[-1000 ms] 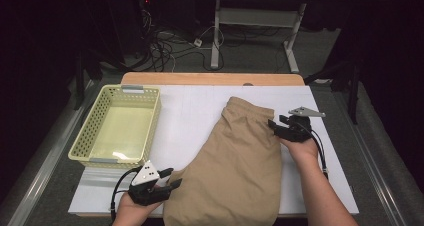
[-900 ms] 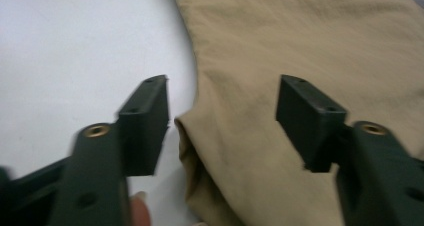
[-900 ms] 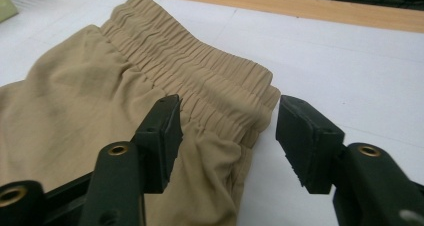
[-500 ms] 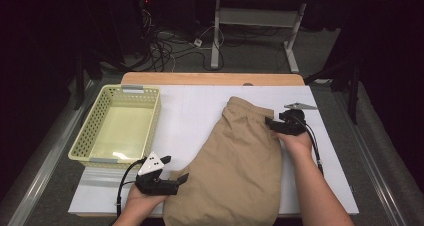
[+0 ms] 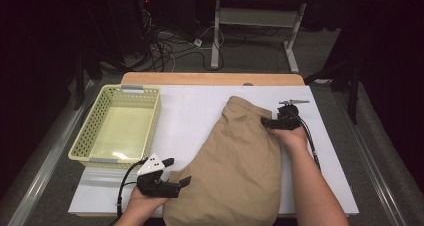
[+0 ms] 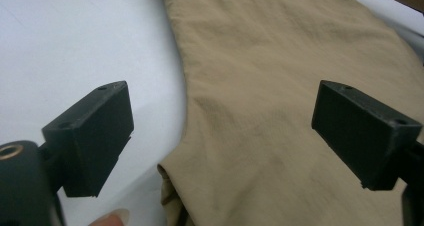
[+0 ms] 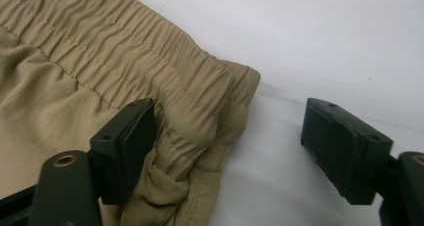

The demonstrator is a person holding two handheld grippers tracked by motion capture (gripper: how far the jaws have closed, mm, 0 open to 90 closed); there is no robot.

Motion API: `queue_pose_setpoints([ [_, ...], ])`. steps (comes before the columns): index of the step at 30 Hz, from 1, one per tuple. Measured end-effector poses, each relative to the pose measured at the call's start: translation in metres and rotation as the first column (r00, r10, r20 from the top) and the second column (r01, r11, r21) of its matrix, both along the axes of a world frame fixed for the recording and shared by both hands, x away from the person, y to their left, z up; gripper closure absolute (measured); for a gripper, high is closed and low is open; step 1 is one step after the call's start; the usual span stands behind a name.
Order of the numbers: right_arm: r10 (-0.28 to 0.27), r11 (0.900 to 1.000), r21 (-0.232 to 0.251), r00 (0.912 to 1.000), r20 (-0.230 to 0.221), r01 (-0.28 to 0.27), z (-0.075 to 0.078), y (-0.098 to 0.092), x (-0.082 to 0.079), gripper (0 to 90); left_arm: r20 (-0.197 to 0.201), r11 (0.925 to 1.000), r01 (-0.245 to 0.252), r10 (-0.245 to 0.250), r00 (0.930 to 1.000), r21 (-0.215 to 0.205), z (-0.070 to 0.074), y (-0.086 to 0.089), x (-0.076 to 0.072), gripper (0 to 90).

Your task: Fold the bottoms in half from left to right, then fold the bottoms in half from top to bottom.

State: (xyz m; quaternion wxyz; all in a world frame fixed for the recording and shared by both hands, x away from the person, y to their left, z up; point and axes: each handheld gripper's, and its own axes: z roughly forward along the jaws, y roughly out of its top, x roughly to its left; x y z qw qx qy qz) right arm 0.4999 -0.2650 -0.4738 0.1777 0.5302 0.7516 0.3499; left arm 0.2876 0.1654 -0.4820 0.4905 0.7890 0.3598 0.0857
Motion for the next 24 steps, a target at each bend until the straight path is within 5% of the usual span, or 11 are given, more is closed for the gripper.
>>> queue_pose_setpoints([
  [9, 0.046, 0.997, 0.058, 0.9989, 0.004, -0.046, -0.0018, 0.0080, 0.0001, 47.5, -0.003, 1.0000, -0.004, 0.004, 1.0000, 0.004, 0.0002, -0.0003, 0.0017, 9.1],
  [16, 0.052, 0.995, 0.088, 0.9986, 0.000, -0.052, -0.0027, 0.0073, -0.0018, 54.6, -0.002, 1.0000, -0.001, 0.001, 1.0000, 0.007, 0.0008, -0.0024, 0.0021, 9.2],
  [20, 0.082, 0.990, 0.118, 0.9966, -0.011, -0.080, -0.0031, 0.0076, -0.0043, 68.5, 0.000, 0.9999, -0.009, 0.009, 1.0000, 0.009, 0.0013, -0.0008, 0.0037, 9.2],
  [24, 0.094, 0.989, 0.113, 0.9955, -0.007, -0.093, -0.0024, 0.0091, -0.0078, 72.4, -0.001, 0.9994, -0.023, 0.023, 0.9997, 0.028, -0.0009, 0.0003, 0.0060, 9.2],
])
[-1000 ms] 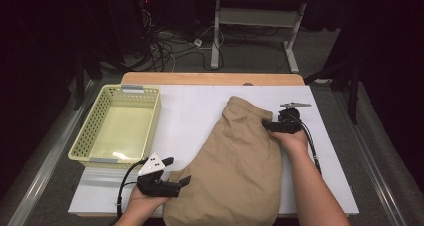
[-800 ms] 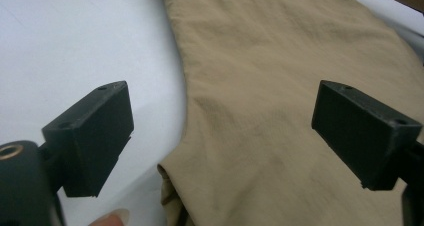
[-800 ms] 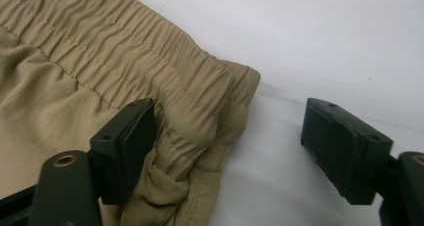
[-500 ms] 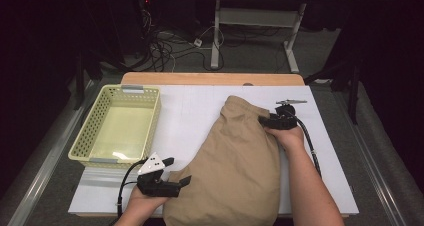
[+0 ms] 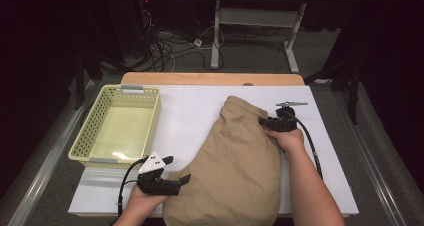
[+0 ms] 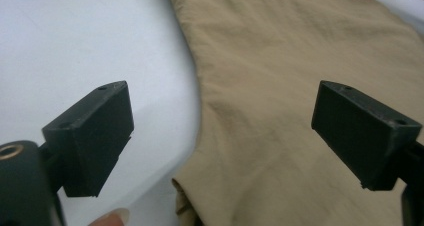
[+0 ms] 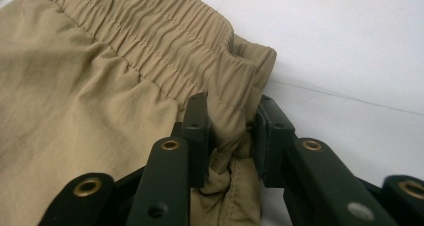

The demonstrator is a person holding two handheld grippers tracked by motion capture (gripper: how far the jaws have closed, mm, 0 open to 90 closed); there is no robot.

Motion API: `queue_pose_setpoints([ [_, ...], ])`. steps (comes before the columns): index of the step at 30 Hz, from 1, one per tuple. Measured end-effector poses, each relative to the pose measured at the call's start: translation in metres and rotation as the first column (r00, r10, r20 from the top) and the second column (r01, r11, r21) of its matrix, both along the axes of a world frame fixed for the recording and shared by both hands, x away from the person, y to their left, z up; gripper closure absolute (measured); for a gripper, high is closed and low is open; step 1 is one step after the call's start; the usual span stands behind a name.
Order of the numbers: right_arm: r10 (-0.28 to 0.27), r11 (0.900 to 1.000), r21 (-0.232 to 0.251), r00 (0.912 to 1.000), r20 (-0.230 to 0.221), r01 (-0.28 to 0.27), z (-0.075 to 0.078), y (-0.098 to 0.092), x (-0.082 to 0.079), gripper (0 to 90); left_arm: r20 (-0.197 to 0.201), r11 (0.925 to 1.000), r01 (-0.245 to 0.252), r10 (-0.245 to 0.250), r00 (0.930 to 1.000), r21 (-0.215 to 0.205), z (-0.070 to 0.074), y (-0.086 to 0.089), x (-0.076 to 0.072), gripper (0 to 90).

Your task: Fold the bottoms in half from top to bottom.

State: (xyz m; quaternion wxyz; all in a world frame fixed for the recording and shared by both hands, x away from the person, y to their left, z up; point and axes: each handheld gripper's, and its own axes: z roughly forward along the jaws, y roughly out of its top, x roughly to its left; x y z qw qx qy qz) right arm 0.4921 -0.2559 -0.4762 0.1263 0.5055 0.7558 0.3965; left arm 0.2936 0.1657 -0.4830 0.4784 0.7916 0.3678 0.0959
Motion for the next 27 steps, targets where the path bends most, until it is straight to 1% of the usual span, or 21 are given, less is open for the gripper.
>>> queue_pose_setpoints([
  [2, 0.002, 1.000, -0.025, 0.9999, 0.014, -0.001, 0.001, 0.002, -0.001, 72.5, -0.004, 0.9999, 0.000, 0.000, 1.0000, -0.013, -0.001, 0.000, 0.001, 9.2],
  [4, 0.001, 0.999, -0.048, 0.9997, 0.023, 0.000, 0.003, 0.004, -0.002, 72.5, -0.001, 0.9999, 0.007, -0.007, 1.0000, -0.014, -0.002, -0.001, 0.001, 9.2],
  [6, 0.001, 0.999, -0.050, 0.9991, 0.041, 0.002, 0.006, 0.004, -0.003, 72.6, -0.002, 0.9999, 0.016, -0.016, 0.9999, -0.002, -0.003, -0.002, 0.001, 9.2],
  [9, -0.007, 0.998, -0.057, 0.9971, 0.075, 0.012, 0.012, 0.006, -0.006, 72.9, 0.002, 0.9998, 0.021, -0.021, 0.9998, 0.002, -0.003, -0.003, 0.000, 9.3],
  [12, -0.006, 0.998, -0.061, 0.9920, 0.126, 0.014, 0.020, 0.007, -0.010, 73.3, 0.001, 0.9998, 0.019, -0.019, 0.9998, 0.005, -0.003, -0.003, 0.000, 9.3],
  [14, -0.014, 0.998, -0.065, 0.9884, 0.151, 0.024, 0.026, 0.007, -0.012, 73.6, 0.000, 0.9998, 0.019, -0.019, 0.9998, 0.012, -0.003, -0.003, 0.000, 9.4],
  [18, -0.026, 0.996, -0.075, 0.9801, 0.196, 0.042, 0.034, 0.006, -0.016, 74.1, 0.001, 0.9995, 0.032, -0.032, 0.9995, 0.008, -0.002, -0.003, -0.002, 12.7],
  [19, -0.026, 0.996, -0.080, 0.9779, 0.207, 0.043, 0.037, 0.006, -0.016, 74.4, 0.001, 0.9995, 0.031, -0.031, 0.9995, 0.006, -0.002, -0.003, -0.002, 12.8],
  [23, -0.026, 0.994, -0.098, 0.9734, 0.228, 0.050, 0.046, 0.007, -0.013, 74.7, 0.008, 0.9996, 0.027, -0.027, 0.9996, 0.000, -0.001, -0.003, -0.004, 12.7],
  [27, -0.038, 0.992, -0.103, 0.9630, 0.267, 0.068, 0.059, 0.009, -0.006, 74.9, 0.012, 0.9998, 0.019, -0.019, 0.9998, -0.008, -0.001, -0.002, -0.003, 12.6],
])
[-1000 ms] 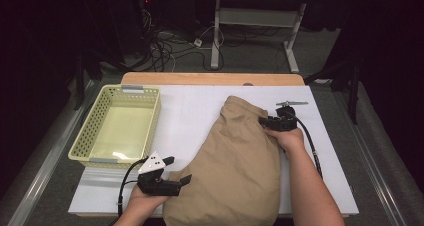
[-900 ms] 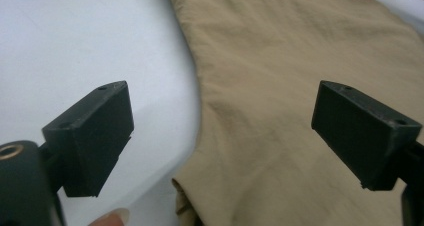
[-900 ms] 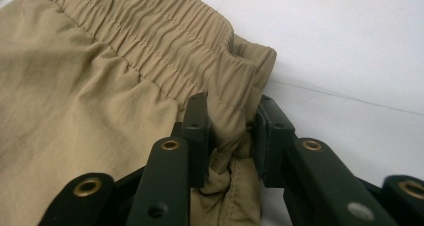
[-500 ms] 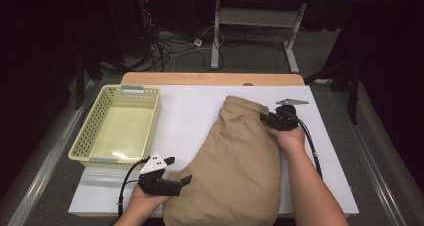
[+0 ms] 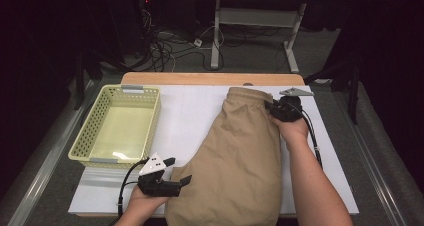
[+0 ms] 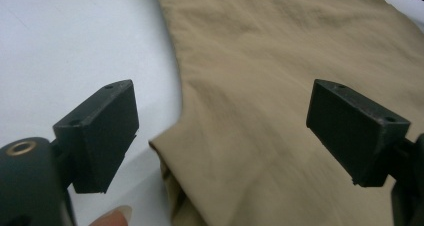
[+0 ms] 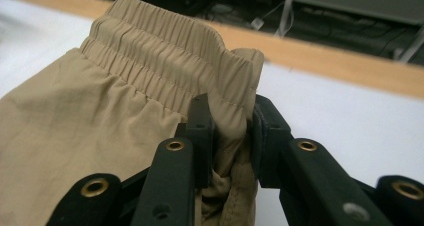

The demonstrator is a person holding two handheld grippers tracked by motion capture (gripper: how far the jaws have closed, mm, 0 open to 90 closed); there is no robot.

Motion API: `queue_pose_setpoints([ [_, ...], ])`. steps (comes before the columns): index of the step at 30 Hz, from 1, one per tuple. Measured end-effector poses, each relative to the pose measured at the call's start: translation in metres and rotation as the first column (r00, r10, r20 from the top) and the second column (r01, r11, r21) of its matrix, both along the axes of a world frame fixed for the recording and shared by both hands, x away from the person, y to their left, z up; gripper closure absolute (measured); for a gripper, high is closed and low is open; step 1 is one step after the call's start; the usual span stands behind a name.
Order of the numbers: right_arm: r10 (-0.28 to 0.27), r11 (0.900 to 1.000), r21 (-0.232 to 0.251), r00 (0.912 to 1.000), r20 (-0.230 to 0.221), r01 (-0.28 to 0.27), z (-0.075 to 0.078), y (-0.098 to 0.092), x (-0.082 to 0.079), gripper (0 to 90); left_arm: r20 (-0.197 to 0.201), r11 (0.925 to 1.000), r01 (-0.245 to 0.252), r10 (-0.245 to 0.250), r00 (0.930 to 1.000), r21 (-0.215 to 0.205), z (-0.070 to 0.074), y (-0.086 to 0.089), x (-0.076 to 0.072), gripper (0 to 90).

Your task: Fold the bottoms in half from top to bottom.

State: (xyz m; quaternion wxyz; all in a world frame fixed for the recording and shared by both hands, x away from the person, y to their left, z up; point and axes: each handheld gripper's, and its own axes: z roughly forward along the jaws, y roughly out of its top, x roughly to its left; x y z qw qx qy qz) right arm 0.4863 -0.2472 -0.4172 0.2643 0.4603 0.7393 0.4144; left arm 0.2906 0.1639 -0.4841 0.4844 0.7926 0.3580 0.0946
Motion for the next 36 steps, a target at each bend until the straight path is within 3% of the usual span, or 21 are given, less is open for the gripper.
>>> queue_pose_setpoints([
  [9, -0.032, 0.999, -0.005, 0.9921, 0.121, 0.033, 0.053, -0.005, 0.020, 74.8, 0.012, 0.9995, -0.004, 0.005, 0.9999, -0.032, 0.000, 0.002, 0.002, 12.3],
  [12, -0.042, 0.999, 0.000, 0.9874, 0.153, 0.042, 0.062, -0.006, 0.020, 74.9, 0.013, 0.9995, -0.001, 0.001, 0.9999, -0.032, 0.001, 0.003, 0.002, 12.2],
  [18, -0.019, 0.998, -0.058, 0.9911, 0.131, 0.027, 0.041, -0.001, 0.012, 74.8, 0.017, 0.9995, 0.002, -0.001, 0.9998, -0.030, 0.002, 0.003, 0.000, 12.2],
  [22, 0.008, 0.998, -0.060, 0.9913, 0.131, -0.001, 0.028, 0.000, 0.002, 74.7, 0.022, 0.9995, 0.003, -0.002, 0.9997, -0.032, 0.002, 0.002, -0.002, 12.2],
  [29, 0.042, 0.998, -0.049, 0.9839, 0.173, -0.035, 0.026, 0.002, -0.024, 74.6, 0.023, 1.0000, -0.001, 0.001, 0.9997, -0.005, 0.002, -0.001, -0.003, 12.2],
  [36, 0.092, 0.995, -0.052, 0.9691, 0.229, -0.082, 0.028, 0.004, -0.063, 74.5, 0.028, 1.0000, -0.006, 0.006, 0.9996, -0.008, 0.003, -0.001, -0.004, 12.2],
])
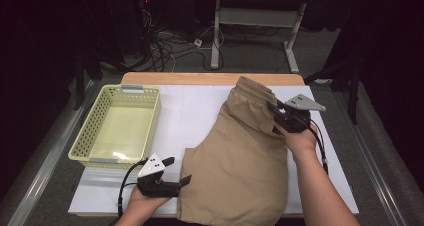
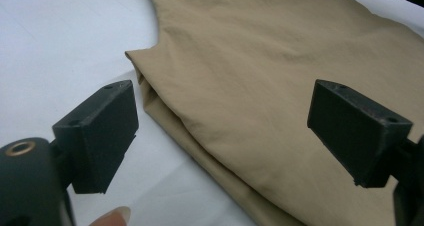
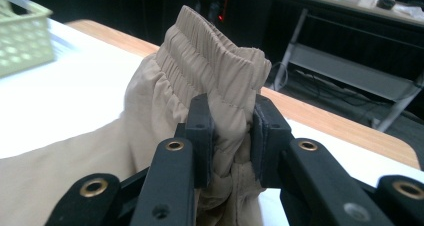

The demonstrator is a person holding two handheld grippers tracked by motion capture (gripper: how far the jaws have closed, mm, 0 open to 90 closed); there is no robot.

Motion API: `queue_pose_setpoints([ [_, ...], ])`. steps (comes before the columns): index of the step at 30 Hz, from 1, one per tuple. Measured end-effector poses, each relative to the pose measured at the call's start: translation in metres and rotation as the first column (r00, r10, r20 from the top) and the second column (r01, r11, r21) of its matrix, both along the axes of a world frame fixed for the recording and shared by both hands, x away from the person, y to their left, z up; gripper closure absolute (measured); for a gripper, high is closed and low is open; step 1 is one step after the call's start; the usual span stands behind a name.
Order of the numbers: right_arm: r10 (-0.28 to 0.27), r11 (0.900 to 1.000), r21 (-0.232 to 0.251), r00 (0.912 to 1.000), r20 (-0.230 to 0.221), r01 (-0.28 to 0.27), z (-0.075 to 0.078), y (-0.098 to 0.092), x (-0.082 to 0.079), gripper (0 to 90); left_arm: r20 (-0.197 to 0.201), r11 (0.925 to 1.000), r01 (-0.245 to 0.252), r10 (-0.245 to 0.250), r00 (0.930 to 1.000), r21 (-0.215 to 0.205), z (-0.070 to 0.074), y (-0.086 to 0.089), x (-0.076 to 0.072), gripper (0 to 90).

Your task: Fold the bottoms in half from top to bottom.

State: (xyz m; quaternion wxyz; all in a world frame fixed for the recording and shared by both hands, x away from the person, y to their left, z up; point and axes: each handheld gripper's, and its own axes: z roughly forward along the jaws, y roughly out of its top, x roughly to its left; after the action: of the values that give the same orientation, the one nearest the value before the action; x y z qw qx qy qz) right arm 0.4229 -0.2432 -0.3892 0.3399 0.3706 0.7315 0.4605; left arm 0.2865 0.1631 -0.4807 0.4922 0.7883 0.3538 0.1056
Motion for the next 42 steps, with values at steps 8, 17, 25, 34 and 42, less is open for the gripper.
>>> queue_pose_setpoints([
  [8, 0.066, 0.998, 0.000, 0.9970, 0.042, -0.066, -0.007, 0.003, -0.053, 74.1, 0.013, 0.9998, 0.011, -0.011, 0.9999, 0.017, 0.001, -0.007, 0.002, 12.2],
  [17, 0.142, 0.990, -0.033, 0.9886, 0.050, -0.140, -0.022, 0.006, -0.095, 72.6, 0.017, 0.9998, 0.011, -0.011, 0.9998, 0.015, 0.002, -0.005, -0.001, 12.2],
  [25, 0.158, 0.986, -0.046, 0.9873, -0.017, -0.159, -0.041, 0.006, -0.120, 65.8, 0.020, 0.9999, 0.009, -0.009, 0.9998, 0.012, 0.003, -0.003, -0.002, 12.2],
  [34, 0.164, 0.985, -0.025, 0.9793, -0.118, -0.168, -0.060, 0.005, -0.142, 53.3, 0.015, 0.9998, 0.017, -0.017, 0.9997, 0.010, 0.002, -0.003, -0.003, 12.2],
  [42, 0.178, 0.981, -0.042, 0.9691, -0.171, -0.187, -0.067, 0.002, -0.162, 47.7, 0.021, 0.9990, 0.034, -0.034, 0.9992, 0.029, 0.002, -0.005, -0.006, 12.2],
])
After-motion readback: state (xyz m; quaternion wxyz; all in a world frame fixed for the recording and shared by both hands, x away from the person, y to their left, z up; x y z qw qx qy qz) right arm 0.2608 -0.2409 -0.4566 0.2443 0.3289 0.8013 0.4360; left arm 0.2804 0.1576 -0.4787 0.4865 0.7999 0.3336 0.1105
